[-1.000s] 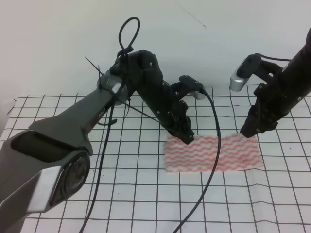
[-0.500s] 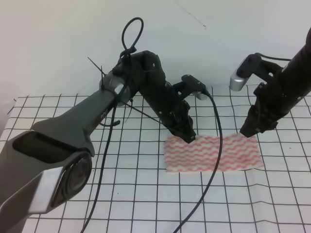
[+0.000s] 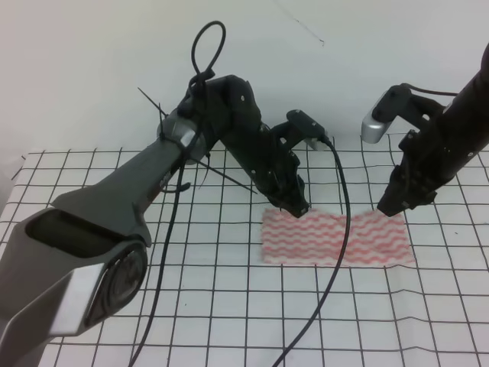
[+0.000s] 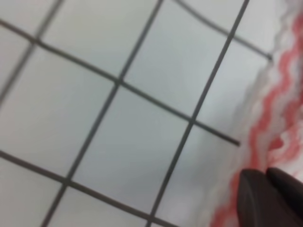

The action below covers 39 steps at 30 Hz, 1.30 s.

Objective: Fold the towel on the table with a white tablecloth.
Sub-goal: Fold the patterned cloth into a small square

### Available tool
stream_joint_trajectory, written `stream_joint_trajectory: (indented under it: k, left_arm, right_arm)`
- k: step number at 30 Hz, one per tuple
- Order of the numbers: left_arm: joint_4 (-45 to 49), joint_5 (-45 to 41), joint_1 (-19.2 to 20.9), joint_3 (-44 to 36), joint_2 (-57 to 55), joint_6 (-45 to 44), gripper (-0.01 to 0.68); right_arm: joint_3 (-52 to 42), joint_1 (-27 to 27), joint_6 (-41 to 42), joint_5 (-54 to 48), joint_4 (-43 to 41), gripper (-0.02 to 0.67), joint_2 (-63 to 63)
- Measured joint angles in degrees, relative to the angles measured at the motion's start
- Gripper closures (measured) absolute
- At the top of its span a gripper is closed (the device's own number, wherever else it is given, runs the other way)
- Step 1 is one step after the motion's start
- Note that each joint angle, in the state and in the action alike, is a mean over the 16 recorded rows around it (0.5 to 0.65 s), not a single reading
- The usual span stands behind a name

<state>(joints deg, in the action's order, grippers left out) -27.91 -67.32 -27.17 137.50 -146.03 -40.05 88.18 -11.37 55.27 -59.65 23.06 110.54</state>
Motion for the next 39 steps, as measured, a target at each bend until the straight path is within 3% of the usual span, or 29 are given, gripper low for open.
stream_joint_trajectory:
  k: [9, 21, 25, 28, 39]
  left_arm:
    - [0.04, -0.3, 0.0, 0.02, -0.93, 0.87, 0.644]
    - [-0.03, -2.19, 0.25, 0.02, 1.98, 4.53, 0.439]
    - [0.0, -2.7, 0.8, 0.02, 4.31, 7.44, 0.4]
    - [0.08, -2.88, 1.41, 0.02, 6.45, 9.98, 0.421]
    - [1.31, -3.04, 3.59, -3.76, 17.32, 16.78, 0.616]
  right_arm:
    - [0.0, 0.0, -0.57, 0.26, -0.14, 0.363, 0.0]
    - [-0.11, 1.16, -3.43, 2.84, -0.83, 0.323, 0.64]
    - [-0.16, 3.18, -3.9, 3.8, 1.95, 0.311, 1.91]
    - [-0.15, 4.85, -3.77, 4.54, 4.69, 0.308, 3.37]
    - [1.71, 8.19, -0.36, 5.45, 13.53, 0.312, 10.41]
